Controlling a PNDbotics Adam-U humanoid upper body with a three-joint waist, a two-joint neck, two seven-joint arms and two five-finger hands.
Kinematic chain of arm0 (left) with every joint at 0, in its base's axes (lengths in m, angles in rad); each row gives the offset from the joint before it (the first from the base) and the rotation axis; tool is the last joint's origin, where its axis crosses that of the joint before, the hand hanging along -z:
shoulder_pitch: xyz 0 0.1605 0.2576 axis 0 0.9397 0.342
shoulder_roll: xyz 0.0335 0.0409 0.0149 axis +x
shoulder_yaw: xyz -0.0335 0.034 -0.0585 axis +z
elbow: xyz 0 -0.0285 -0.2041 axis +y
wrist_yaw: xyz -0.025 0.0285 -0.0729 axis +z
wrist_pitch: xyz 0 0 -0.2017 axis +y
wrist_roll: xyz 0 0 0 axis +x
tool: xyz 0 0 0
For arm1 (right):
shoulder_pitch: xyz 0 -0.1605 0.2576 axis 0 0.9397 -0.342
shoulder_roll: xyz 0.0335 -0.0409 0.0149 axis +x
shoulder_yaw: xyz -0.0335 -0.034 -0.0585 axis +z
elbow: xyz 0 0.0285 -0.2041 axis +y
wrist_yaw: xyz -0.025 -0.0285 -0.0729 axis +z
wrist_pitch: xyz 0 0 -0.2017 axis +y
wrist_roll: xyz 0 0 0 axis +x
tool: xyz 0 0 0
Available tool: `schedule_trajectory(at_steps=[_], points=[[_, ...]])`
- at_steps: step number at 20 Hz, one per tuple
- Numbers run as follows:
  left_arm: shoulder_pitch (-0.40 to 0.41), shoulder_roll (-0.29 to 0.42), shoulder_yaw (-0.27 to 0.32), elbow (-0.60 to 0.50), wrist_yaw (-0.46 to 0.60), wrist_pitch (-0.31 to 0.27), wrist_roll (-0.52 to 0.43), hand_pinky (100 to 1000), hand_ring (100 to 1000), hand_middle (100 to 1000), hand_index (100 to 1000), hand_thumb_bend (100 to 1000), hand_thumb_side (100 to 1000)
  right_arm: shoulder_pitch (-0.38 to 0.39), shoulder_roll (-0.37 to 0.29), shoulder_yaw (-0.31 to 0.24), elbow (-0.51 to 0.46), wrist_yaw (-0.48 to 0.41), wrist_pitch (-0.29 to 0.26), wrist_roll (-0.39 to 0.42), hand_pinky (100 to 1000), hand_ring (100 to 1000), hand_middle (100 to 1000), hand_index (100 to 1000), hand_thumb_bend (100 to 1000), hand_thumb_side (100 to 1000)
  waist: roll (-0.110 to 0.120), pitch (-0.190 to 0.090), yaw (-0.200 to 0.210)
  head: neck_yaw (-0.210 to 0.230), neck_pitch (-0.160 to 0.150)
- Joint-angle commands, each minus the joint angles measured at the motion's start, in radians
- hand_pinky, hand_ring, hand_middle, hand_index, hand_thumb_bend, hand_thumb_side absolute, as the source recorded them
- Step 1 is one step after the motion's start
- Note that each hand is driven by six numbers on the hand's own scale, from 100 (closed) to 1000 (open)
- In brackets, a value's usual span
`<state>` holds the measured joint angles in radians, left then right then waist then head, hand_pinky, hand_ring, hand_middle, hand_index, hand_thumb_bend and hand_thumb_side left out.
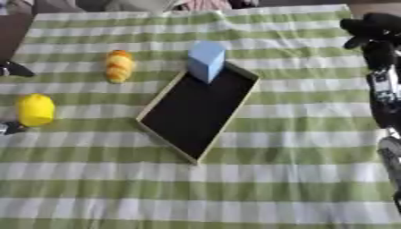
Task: Pick up objects on the table and place them in the box.
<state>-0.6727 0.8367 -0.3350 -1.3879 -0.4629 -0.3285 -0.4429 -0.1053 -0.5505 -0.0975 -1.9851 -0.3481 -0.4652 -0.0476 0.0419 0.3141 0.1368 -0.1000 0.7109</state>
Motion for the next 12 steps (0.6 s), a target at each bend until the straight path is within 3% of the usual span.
schedule_trajectory(at_steps=[1, 12], points=[[-0.008, 0.031, 0.007, 0.015, -0.009, 0.014, 0.004, 942, 935, 836, 929, 613, 545, -0.003, -0.018, -0.005, -0.015, -0.002, 0.004, 0.000, 948, 822, 525, 779, 100, 470, 0.001, -0.022, 0.000, -0.002, -0.004], [-0.022, -0.014, 0.002, 0.104, -0.076, 0.028, 0.040, 929, 927, 807, 926, 565, 540, -0.001, -0.007, -0.003, -0.015, 0.001, 0.008, 0.007, 951, 823, 523, 780, 100, 470, -0.005, -0.016, -0.006, 0.002, -0.010]])
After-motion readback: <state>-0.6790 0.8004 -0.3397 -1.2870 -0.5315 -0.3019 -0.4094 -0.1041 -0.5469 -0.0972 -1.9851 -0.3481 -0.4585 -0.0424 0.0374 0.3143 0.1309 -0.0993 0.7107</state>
